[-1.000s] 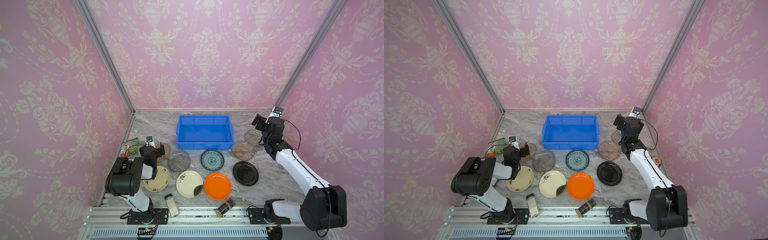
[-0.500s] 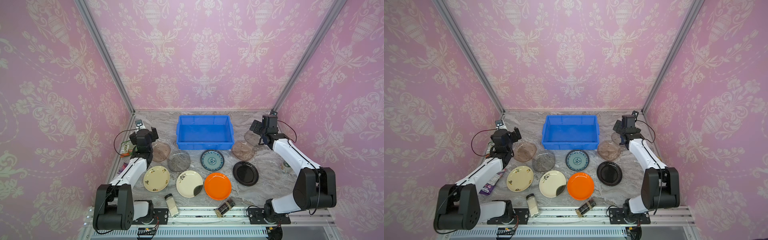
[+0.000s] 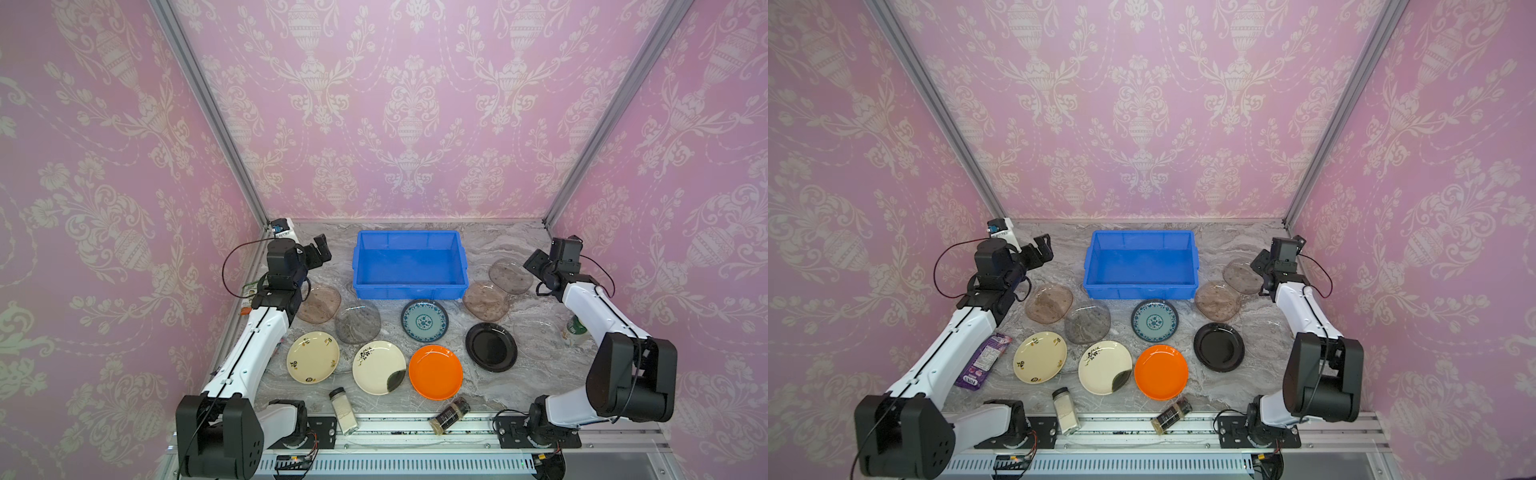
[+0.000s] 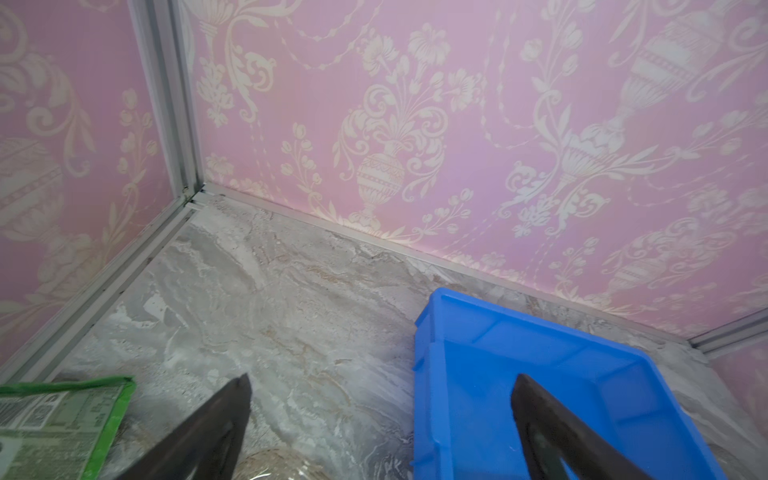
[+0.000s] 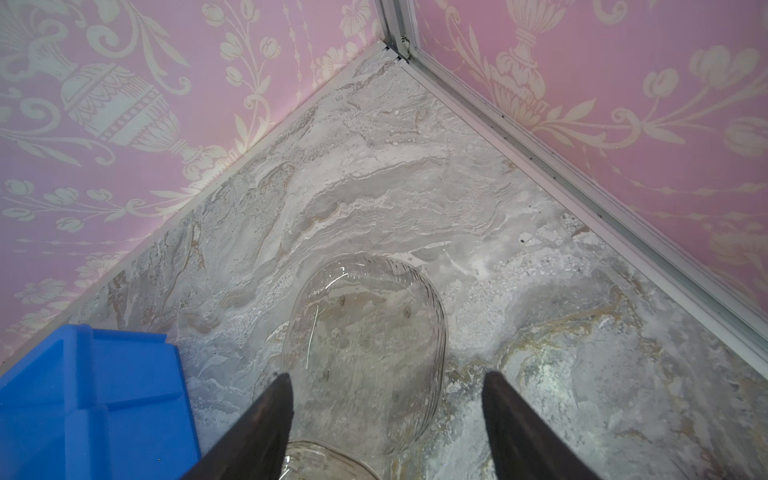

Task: Place the plates into the plastic bin on the countertop
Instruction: 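Move right gripper to the clear glass plate while left arm reaches the bin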

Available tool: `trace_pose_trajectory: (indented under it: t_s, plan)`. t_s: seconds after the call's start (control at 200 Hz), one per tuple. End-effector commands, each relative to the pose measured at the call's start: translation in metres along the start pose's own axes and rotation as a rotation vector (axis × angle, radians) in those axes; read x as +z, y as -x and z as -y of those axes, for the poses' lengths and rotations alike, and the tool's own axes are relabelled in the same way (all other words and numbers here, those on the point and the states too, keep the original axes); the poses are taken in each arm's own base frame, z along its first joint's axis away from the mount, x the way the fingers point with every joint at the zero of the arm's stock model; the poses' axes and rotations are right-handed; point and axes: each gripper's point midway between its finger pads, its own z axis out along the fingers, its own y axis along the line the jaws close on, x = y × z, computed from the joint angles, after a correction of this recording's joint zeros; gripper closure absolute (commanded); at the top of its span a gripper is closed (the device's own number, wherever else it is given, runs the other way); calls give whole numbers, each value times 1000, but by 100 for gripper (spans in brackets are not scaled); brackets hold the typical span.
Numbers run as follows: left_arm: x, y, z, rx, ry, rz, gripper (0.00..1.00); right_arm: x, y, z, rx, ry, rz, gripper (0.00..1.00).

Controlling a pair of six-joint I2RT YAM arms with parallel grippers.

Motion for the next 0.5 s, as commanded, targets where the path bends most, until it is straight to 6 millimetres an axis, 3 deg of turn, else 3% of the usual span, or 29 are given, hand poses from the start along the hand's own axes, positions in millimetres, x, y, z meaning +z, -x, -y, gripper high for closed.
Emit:
trace_pose_trajectory:
  t_s: [0.0,0.225,0.495]
  plan:
    - [8,-18,31,-61,-136,-120,1,6,-14,9,19,-15,-45,32]
    - [26,-44,74,-25,-241,-225,1,19,-28,22,69,-21,-92,41]
    - [47,-68,108,-10,-310,-291,1,38,-42,34,105,-44,-145,49]
